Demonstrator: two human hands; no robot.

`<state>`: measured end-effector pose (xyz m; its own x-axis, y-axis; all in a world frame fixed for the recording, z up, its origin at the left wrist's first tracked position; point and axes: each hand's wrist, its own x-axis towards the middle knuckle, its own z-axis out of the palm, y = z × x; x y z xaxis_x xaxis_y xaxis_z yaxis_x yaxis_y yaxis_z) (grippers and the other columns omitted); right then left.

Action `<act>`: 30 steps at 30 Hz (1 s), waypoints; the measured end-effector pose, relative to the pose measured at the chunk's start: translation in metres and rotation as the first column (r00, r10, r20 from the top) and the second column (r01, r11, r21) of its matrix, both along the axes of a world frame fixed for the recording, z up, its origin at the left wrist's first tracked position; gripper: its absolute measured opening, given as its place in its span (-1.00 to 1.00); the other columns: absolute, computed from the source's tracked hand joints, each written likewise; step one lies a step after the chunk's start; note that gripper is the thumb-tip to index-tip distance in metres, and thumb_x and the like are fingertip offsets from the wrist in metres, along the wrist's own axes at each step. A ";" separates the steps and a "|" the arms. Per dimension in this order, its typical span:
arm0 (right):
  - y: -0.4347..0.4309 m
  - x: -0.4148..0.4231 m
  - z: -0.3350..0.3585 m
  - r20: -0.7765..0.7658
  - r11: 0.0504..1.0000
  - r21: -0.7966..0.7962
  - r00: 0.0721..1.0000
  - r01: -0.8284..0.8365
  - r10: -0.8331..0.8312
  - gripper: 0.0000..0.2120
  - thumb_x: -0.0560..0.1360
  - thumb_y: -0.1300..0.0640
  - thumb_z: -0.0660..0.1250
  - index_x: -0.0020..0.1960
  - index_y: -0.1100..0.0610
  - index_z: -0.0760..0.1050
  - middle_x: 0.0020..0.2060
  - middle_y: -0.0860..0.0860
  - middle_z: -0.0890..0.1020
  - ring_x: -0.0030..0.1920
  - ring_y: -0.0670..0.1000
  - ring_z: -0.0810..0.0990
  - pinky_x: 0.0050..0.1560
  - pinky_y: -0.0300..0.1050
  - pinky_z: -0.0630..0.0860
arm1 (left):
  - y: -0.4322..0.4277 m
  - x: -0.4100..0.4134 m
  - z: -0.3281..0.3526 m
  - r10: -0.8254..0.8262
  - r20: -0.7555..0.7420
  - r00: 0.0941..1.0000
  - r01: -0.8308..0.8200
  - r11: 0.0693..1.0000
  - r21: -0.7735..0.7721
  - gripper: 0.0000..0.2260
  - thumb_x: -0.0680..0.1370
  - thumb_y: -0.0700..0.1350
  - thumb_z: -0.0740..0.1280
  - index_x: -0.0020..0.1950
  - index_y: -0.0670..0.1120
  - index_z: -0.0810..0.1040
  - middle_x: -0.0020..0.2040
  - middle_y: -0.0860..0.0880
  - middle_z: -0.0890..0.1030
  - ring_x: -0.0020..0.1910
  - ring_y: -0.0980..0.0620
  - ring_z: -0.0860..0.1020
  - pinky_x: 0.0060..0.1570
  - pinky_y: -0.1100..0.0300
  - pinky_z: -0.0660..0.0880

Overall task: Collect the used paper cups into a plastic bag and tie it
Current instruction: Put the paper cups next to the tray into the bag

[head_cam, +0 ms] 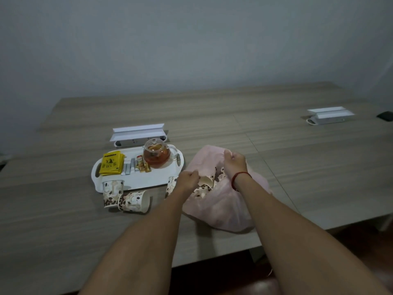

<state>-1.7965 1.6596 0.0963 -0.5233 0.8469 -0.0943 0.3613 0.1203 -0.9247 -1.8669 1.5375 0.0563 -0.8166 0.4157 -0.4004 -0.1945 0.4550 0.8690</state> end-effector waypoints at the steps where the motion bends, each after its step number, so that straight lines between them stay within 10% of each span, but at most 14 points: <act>1: -0.002 -0.001 -0.004 0.008 1.000 -0.009 1.000 -0.007 0.007 -0.59 0.58 0.09 0.13 -0.43 0.09 0.17 -0.48 -0.02 0.27 -0.45 -0.02 0.24 -0.37 -0.13 0.23 | -0.007 -0.002 -0.003 0.030 -0.055 0.998 -0.032 0.999 -0.041 -0.73 0.56 -0.17 0.20 -0.03 -0.30 0.64 -0.11 -0.18 0.61 -0.11 -0.08 0.54 -0.13 0.16 0.46; 12: -0.007 -0.035 -0.050 0.119 0.995 -0.008 0.988 -0.095 0.095 -0.59 0.58 0.05 0.14 -0.42 0.07 0.17 -0.47 -0.01 0.29 -0.35 0.04 0.30 -0.22 -0.11 0.27 | -0.033 -0.056 -0.060 0.116 -0.157 0.981 -0.159 0.942 -0.297 -0.58 0.54 -0.29 0.28 0.40 -0.17 0.39 0.37 -0.18 0.47 0.35 -0.16 0.44 0.28 0.07 0.41; 19: -0.003 -0.050 -0.085 0.244 0.996 -0.011 0.966 -0.084 0.084 -0.63 0.58 0.01 0.12 -0.37 0.12 0.25 -0.44 0.03 0.33 -0.31 0.07 0.35 -0.12 -0.07 0.27 | -0.033 -0.074 -0.091 0.087 -0.065 0.994 -0.099 0.970 -0.220 -0.59 0.53 -0.34 0.29 0.38 -0.21 0.42 0.35 -0.18 0.51 0.30 -0.12 0.49 0.25 0.12 0.42; 26: 0.003 -0.061 -0.093 0.240 0.998 -0.026 0.969 -0.062 0.066 -0.61 0.58 0.01 0.11 -0.40 0.10 0.25 -0.45 0.01 0.34 -0.25 0.06 0.39 -0.14 -0.08 0.33 | -0.028 -0.072 -0.101 -0.082 0.105 0.991 0.093 0.990 -0.108 -0.39 0.49 0.03 0.41 0.47 -0.12 0.32 0.40 -0.11 0.47 0.30 -0.10 0.50 0.30 -0.03 0.47; 30: 0.006 -0.055 -0.086 0.226 0.997 -0.048 0.972 -0.057 0.067 -0.61 0.57 -0.03 0.12 -0.41 0.08 0.27 -0.43 0.01 0.38 -0.22 0.08 0.43 -0.01 0.05 0.43 | -0.023 -0.063 -0.097 -0.046 -0.014 0.999 0.042 0.983 -0.176 -0.39 0.46 0.04 0.45 0.42 -0.15 0.35 0.34 -0.14 0.51 0.28 -0.13 0.51 0.25 0.00 0.48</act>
<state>-1.8518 1.6653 0.0100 -0.5355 0.8065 -0.2506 0.5555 0.1128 -0.8238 -1.9295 1.5144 -0.0404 -0.8070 0.3758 -0.4556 -0.1556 0.6089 0.7779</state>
